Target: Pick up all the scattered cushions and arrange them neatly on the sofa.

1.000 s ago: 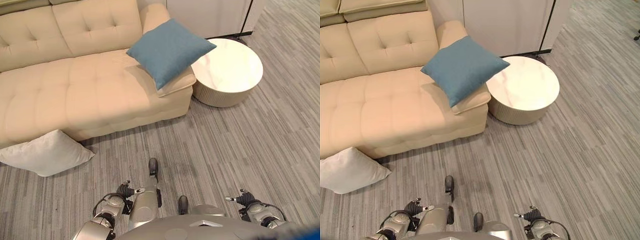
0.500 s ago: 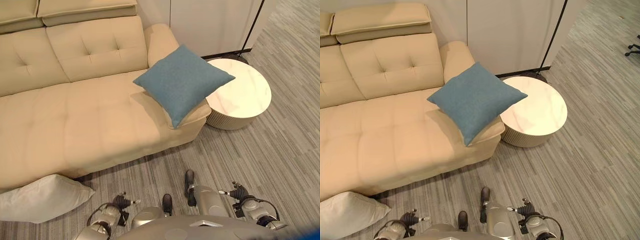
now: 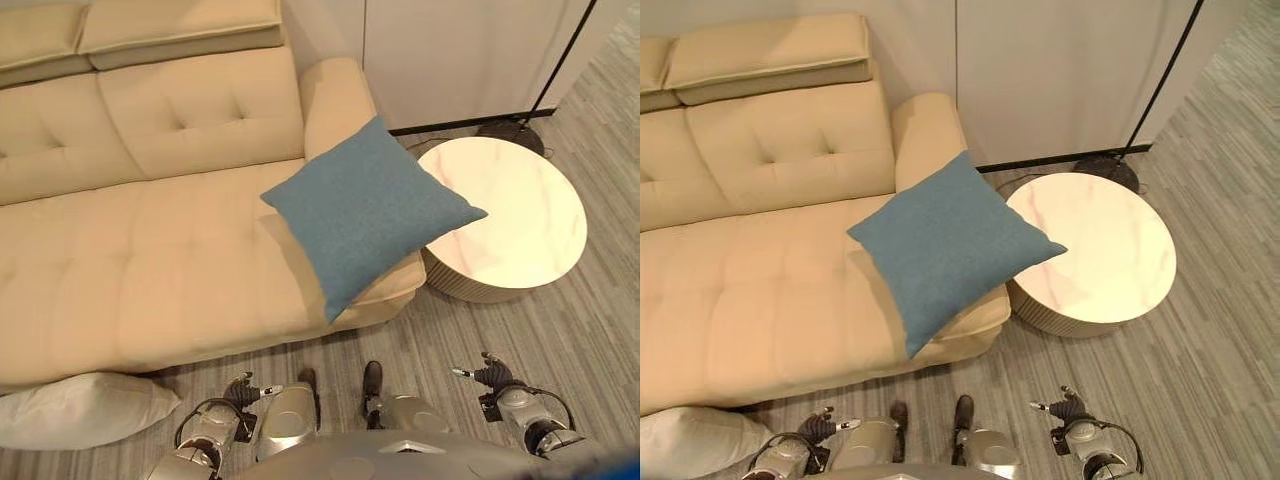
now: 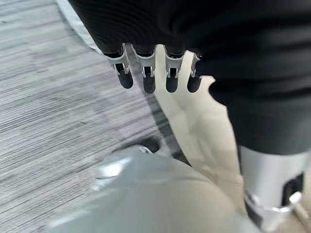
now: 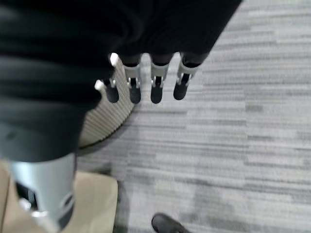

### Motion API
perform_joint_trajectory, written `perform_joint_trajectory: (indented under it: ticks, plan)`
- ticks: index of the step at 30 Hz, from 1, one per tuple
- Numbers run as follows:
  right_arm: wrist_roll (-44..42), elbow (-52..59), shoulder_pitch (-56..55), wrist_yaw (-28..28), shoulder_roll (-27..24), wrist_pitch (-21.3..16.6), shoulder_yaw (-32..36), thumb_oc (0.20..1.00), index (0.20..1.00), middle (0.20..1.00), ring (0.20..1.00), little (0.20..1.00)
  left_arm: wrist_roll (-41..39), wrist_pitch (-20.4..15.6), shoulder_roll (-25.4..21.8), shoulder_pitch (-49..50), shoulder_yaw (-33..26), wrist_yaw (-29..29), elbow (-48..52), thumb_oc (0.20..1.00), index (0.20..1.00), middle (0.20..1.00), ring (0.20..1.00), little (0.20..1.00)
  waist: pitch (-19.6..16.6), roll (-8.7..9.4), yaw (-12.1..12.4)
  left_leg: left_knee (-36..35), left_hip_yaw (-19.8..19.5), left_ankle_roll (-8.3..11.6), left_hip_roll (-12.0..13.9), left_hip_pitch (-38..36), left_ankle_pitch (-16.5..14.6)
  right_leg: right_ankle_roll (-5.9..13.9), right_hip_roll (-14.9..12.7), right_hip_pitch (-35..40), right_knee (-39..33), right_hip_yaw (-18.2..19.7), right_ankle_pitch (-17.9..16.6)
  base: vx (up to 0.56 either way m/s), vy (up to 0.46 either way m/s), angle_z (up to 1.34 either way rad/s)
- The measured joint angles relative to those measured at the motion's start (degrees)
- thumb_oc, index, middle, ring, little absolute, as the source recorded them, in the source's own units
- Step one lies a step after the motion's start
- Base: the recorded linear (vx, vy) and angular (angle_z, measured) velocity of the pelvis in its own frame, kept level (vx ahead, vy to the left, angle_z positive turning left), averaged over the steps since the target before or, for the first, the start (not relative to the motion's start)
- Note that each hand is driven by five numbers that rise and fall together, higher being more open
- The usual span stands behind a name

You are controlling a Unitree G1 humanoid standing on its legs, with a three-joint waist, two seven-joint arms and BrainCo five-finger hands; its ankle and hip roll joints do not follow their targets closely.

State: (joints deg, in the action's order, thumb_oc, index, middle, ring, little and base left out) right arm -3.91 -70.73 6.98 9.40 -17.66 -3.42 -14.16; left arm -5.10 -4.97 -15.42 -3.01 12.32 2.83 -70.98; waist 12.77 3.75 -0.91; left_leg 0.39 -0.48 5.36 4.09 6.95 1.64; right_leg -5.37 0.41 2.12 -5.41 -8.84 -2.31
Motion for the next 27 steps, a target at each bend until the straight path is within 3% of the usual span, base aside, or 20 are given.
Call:
perform_joint_trajectory:
  ticks: [2,4,5,7,11,14,15,16,17,19,20,22,23,25,27]
  plan:
    - [0.00,0.02,-0.77,0.01,-0.94,-0.01,0.09,1.000,1.000,1.000,1.000,1.000,0.01,0.10,1.12,0.36,-0.11,0.01,-0.04,1.000,1.000,1.000,1.000,1.000,0.18,-1.30,-0.04,-2.58,-1.60,-0.33,-0.36,-2.09,1.92,0.91,0.14,1.57,0.01,0.94,0.64,0.07,0.111,-0.32]
    - [-0.01,0.03,-2.26,0.09,-2.09,-0.05,0.22,1.000,1.000,1.000,1.000,1.000,0.01,0.11,2.09,1.58,0.07,0.04,-0.05,1.000,1.000,1.000,1.000,1.000,-1.43,-4.53,-0.48,-2.07,-1.53,-1.23,-0.12,-4.71,3.44,2.62,1.01,2.51,0.03,1.91,1.89,0.09,0.165,-0.17]
    - [-0.01,-0.04,-2.45,0.07,-1.67,-0.02,0.36,1.000,1.000,1.000,1.000,1.000,0.00,0.05,1.81,1.40,0.01,0.07,-0.01,1.000,1.000,1.000,1.000,1.000,-1.45,-4.39,-0.76,-3.66,-1.47,-1.98,-0.73,-5.49,3.31,3.26,0.35,2.53,0.05,1.90,2.05,0.09,0.174,-0.07]
    - [-0.03,0.14,-2.65,-0.02,0.04,-0.09,2.33,1.000,1.000,1.000,1.000,1.000,0.01,0.13,0.80,1.82,-0.17,0.13,-0.05,1.000,1.000,1.000,1.000,1.000,-1.69,-3.74,-0.06,-5.73,0.09,-4.25,-3.66,-8.23,2.92,6.66,-2.61,3.68,0.31,3.23,3.23,0.07,0.206,-0.15]
    - [-5.04,9.89,-3.53,0.58,-0.34,-1.97,9.30,1.000,1.000,1.000,1.000,1.000,-2.84,-0.95,-3.18,6.73,-5.04,2.26,6.22,1.000,1.000,1.000,1.000,1.000,-2.48,-3.06,0.51,-5.75,2.05,-6.18,-6.09,-9.85,1.47,8.93,-5.48,3.26,2.14,4.91,4.22,0.02,0.172,-0.23]
    - [-6.67,17.68,-5.66,1.76,-1.00,-2.17,12.17,1.000,1.000,1.000,1.000,1.000,-5.61,-0.93,-5.40,8.59,-7.84,3.71,15.62,1.000,1.000,1.000,1.000,1.000,-2.68,-2.89,0.68,-5.75,3.09,-6.67,-6.50,-9.90,1.19,9.38,-5.96,2.75,2.27,5.54,4.21,0.04,0.120,-0.11]
    - [-6.69,20.45,-7.28,2.29,-1.17,-2.58,12.25,1.000,1.000,1.000,1.000,1.000,-5.90,-0.08,-6.30,8.92,-7.64,4.84,22.14,1.000,1.000,1.000,1.000,1.000,-2.67,-2.96,0.73,-5.75,3.24,-6.78,-6.60,-9.88,1.27,9.46,-6.03,2.63,2.40,5.91,4.19,0.10,0.144,-0.19]
    - [-6.71,26.86,-9.84,2.95,-0.56,-2.80,13.12,1.000,1.000,1.000,1.000,1.000,-6.94,-0.67,-8.01,9.81,-6.78,6.32,40.69,1.000,1.000,1.000,1.000,1.000,-2.80,-2.98,0.76,-5.77,3.86,-6.86,-6.65,-9.96,1.26,9.90,-6.12,2.44,2.60,6.44,3.91,0.08,0.121,-0.23]
    - [-6.98,29.85,-11.56,3.33,-0.20,-3.05,13.46,1.000,1.000,1.000,1.000,1.000,-7.26,-2.20,-7.79,8.54,-6.78,6.98,43.79,1.000,1.000,1.000,1.000,1.000,-2.98,-3.20,0.24,-5.77,4.45,-6.95,-6.68,-10.02,1.15,10.03,-6.15,2.16,2.66,6.90,3.81,0.09,0.086,-0.34]
    - [-9.00,29.89,-10.90,4.63,1.48,-3.53,13.07,1.000,1.000,1.000,1.000,1.000,-7.68,-2.14,-6.19,0.76,-8.76,9.84,37.00,1.000,1.000,1.000,1.000,1.000,-4.72,-3.89,-2.39,-5.77,6.14,-6.65,-6.45,-10.09,0.09,10.53,-6.14,1.51,2.32,8.52,3.86,0.09,0.061,-0.41]
    - [-10.61,29.93,-11.51,5.27,2.48,-3.97,12.11,1.000,1.000,1.000,1.000,1.000,-7.88,-2.26,-7.90,-2.97,-6.51,12.03,38.48,1.000,1.000,1.000,1.000,1.000,-4.87,-3.53,-3.19,-5.94,6.26,-6.68,-6.42,-9.96,0.10,10.46,-5.94,1.22,2.09,8.83,3.66,0.07,0.088,-0.41]
    - [-12.60,30.11,-11.73,5.38,3.66,-4.24,9.81,1.000,1.000,1.000,1.000,1.000,-7.95,-5.48,-9.73,-11.82,-5.26,14.20,34.27,1.000,1.000,1.000,1.000,1.000,-5.12,-3.59,-3.84,-6.02,7.91,-6.97,-5.98,-9.95,0.29,10.56,-5.81,0.50,2.10,9.82,3.04,0.04,0.078,-0.45]
    - [-13.73,31.69,-12.27,5.40,3.84,-5.24,8.98,1.000,1.000,1.000,1.000,1.000,-7.96,-6.11,-10.02,-12.94,-5.26,16.08,35.31,1.000,1.000,1.000,1.000,1.000,-5.40,-4.01,-5.67,-6.06,8.77,-7.26,-6.02,-9.88,0.22,10.43,-5.87,0.51,1.26,10.58,2.18,0.01,0.085,-0.50]
    - [-15.64,34.50,-13.32,5.43,3.83,-5.56,8.97,1.000,1.000,1.000,1.000,1.000,-7.74,-5.93,-9.71,-11.69,-5.03,16.59,42.66,1.000,1.000,1.000,1.000,1.000,-5.32,-4.26,-6.55,-5.79,9.64,-7.39,-5.99,-9.48,0.07,10.25,-5.77,0.11,0.24,11.55,1.31,-0.01,0.068,-0.31]
    - [-18.07,36.64,-12.96,5.46,3.88,-6.14,9.17,1.000,1.000,1.000,1.000,1.000,-6.06,-5.59,-9.57,-8.21,-4.71,17.26,55.62,1.000,1.000,1.000,1.000,1.000,-5.19,-4.20,-5.84,-5.75,10.46,-7.80,-5.68,-7.29,0.39,10.36,-5.47,-1.99,0.22,12.30,0.80,-0.02,0.052,-0.20]
